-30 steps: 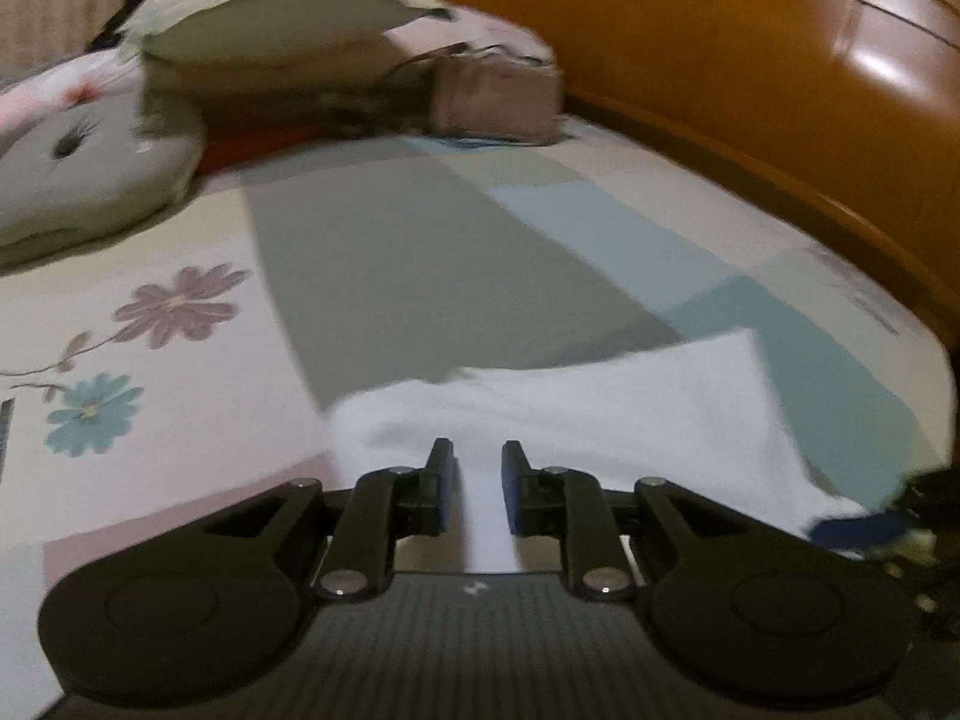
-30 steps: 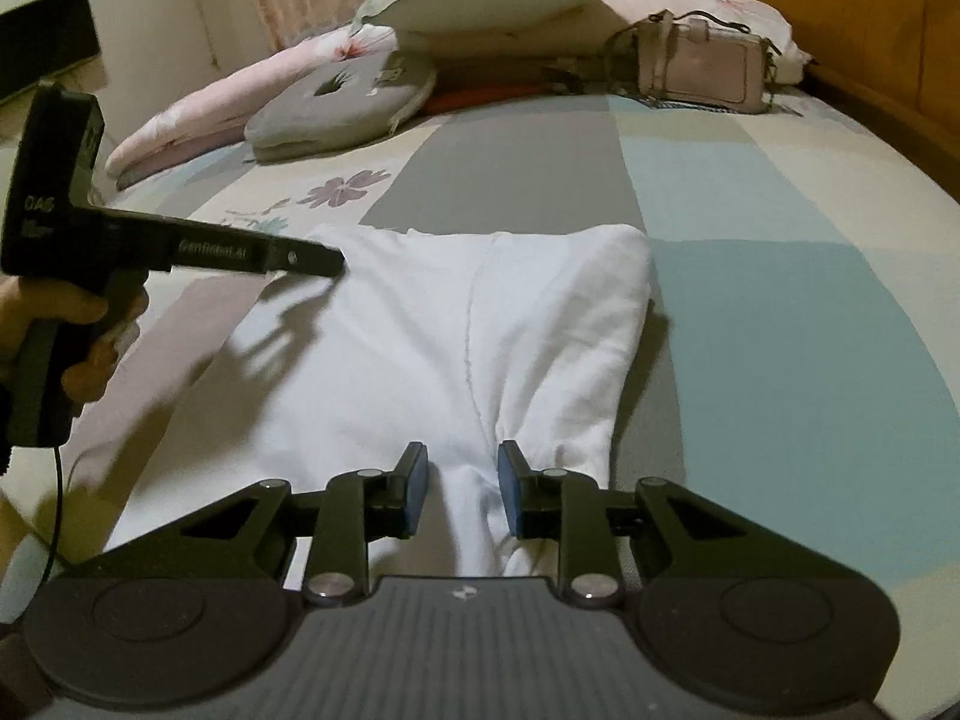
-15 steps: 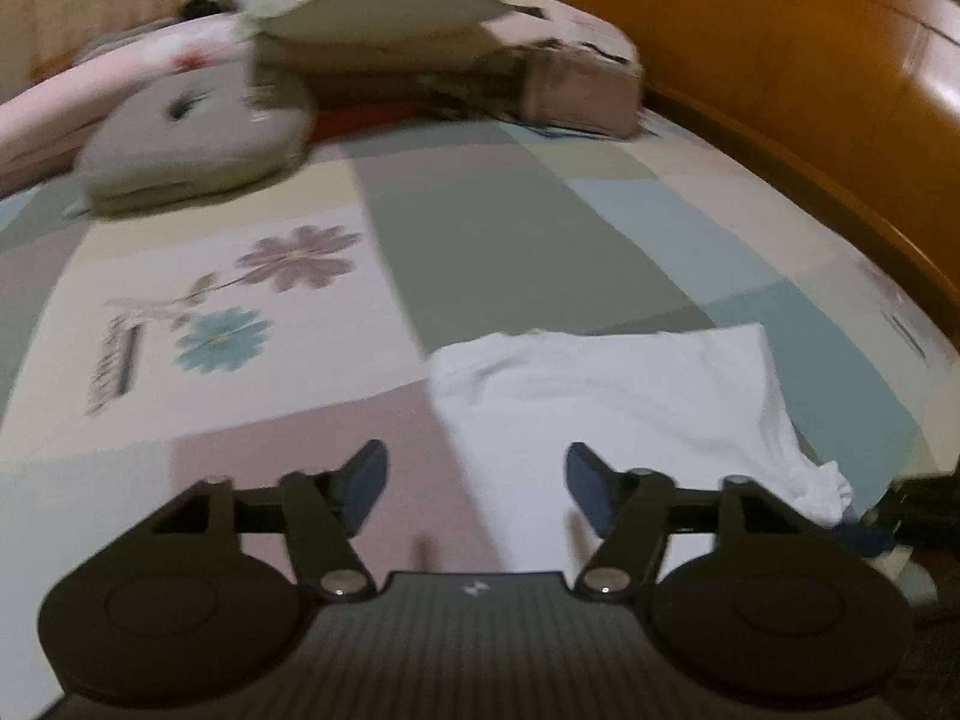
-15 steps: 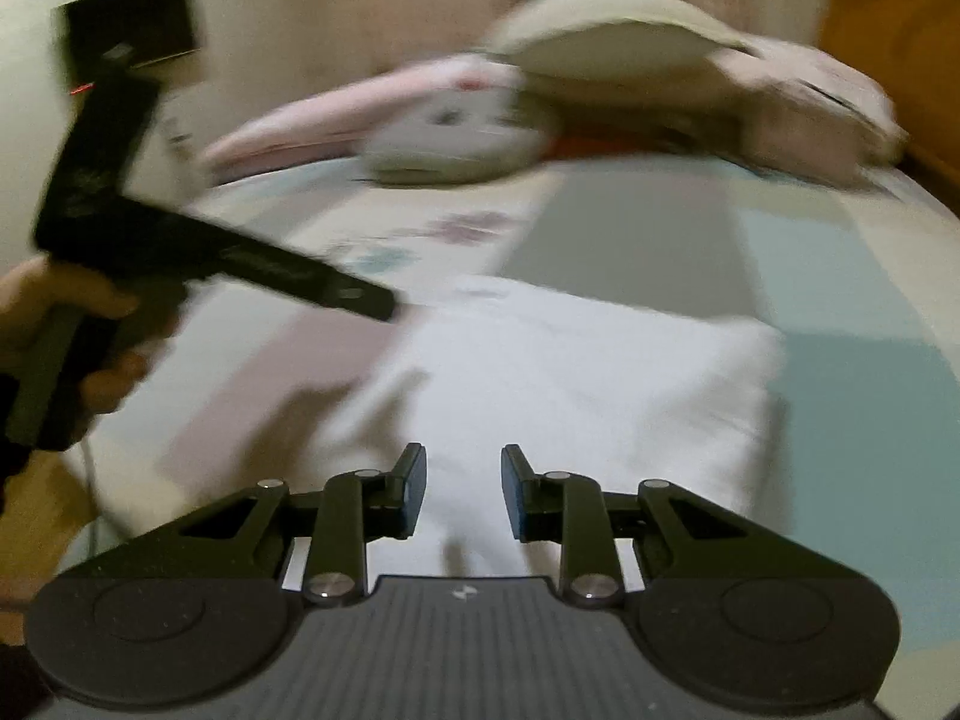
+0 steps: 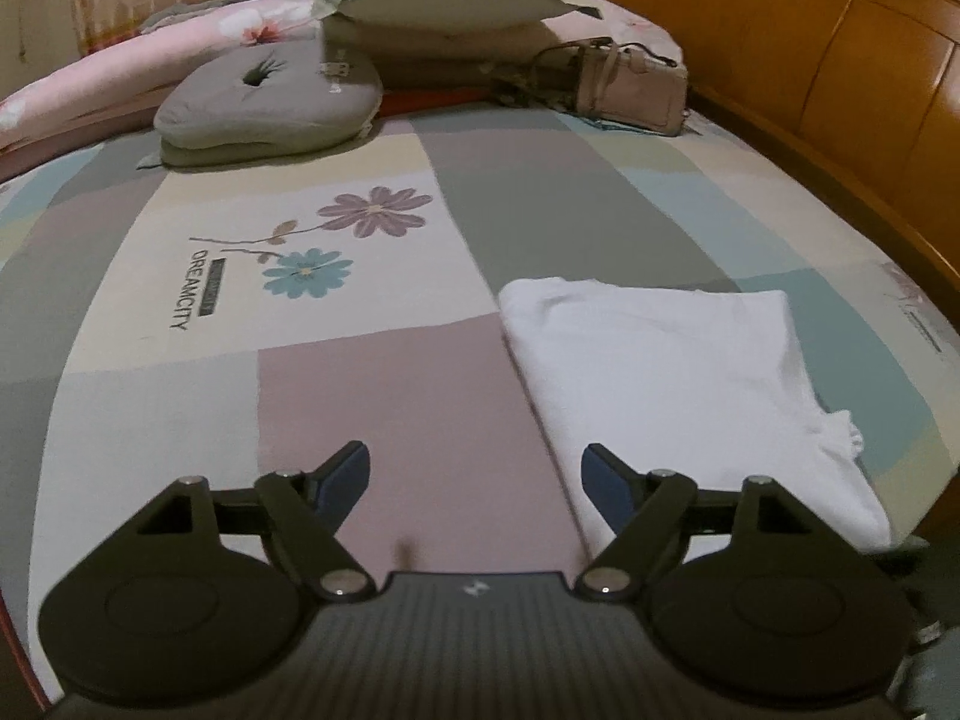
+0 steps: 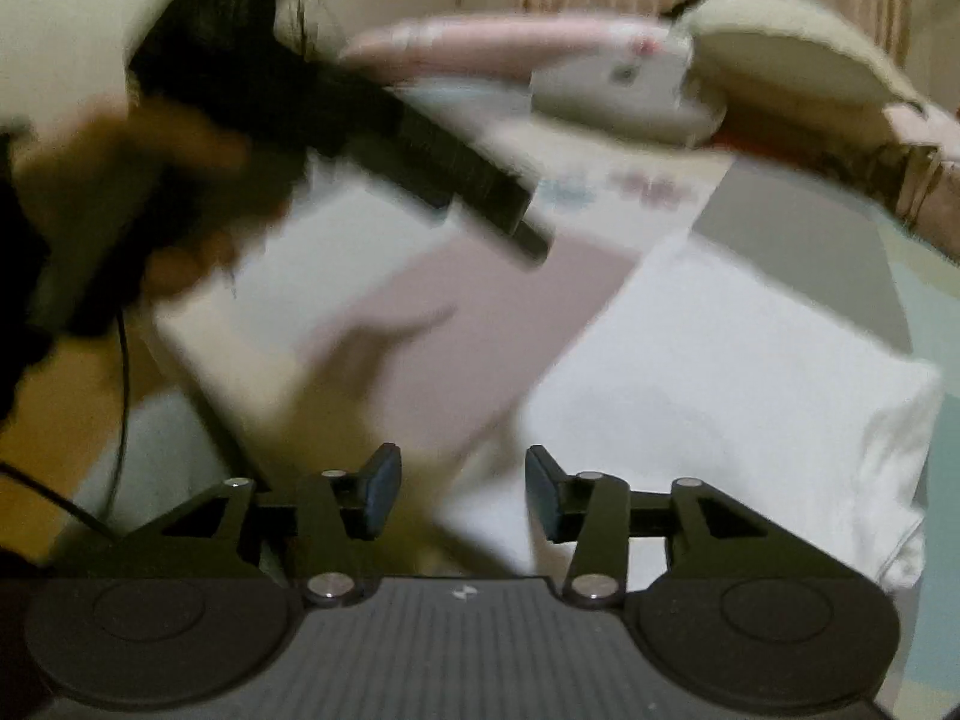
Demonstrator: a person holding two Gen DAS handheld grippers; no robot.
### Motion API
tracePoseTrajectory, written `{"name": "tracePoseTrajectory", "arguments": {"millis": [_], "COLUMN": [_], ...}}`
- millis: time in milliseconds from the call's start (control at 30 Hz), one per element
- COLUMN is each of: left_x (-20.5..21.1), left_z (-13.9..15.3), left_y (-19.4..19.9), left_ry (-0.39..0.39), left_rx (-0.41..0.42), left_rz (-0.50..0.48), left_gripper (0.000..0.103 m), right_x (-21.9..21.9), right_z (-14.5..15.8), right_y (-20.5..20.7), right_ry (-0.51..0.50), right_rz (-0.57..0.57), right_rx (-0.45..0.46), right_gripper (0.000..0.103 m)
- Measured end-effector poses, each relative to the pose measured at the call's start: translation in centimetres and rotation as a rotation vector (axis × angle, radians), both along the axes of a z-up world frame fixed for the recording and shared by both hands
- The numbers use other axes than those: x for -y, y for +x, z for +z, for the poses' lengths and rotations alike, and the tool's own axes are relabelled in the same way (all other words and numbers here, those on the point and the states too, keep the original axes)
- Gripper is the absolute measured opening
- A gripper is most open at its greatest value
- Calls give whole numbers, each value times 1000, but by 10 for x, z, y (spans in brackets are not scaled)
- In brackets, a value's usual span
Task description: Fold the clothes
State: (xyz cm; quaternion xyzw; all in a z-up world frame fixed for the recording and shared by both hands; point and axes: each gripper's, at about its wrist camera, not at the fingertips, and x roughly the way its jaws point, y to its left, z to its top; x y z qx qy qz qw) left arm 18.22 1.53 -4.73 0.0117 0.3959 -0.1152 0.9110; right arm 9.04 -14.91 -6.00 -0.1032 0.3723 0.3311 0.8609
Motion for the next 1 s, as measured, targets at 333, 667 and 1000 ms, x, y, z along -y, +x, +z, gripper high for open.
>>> {"name": "tracePoseTrajectory", "arguments": {"millis": [333, 667, 1000], "left_x": [22, 69, 77], "left_z": [5, -24, -18], "left_y": [-7, 20, 31], "left_ry": [-18, -162, -282], "left_rx": [19, -51, -51], "left_rz": [-71, -200, -191], "left_gripper": [84, 84, 90], "right_x": [78, 109, 109], "right_z": [1, -11, 17], "right_y": [30, 12, 42], "right_ry": [-28, 36, 80], "right_rz": [-360, -410, -401], "right_rx": [41, -6, 87], "right_gripper": [69, 73, 84]}}
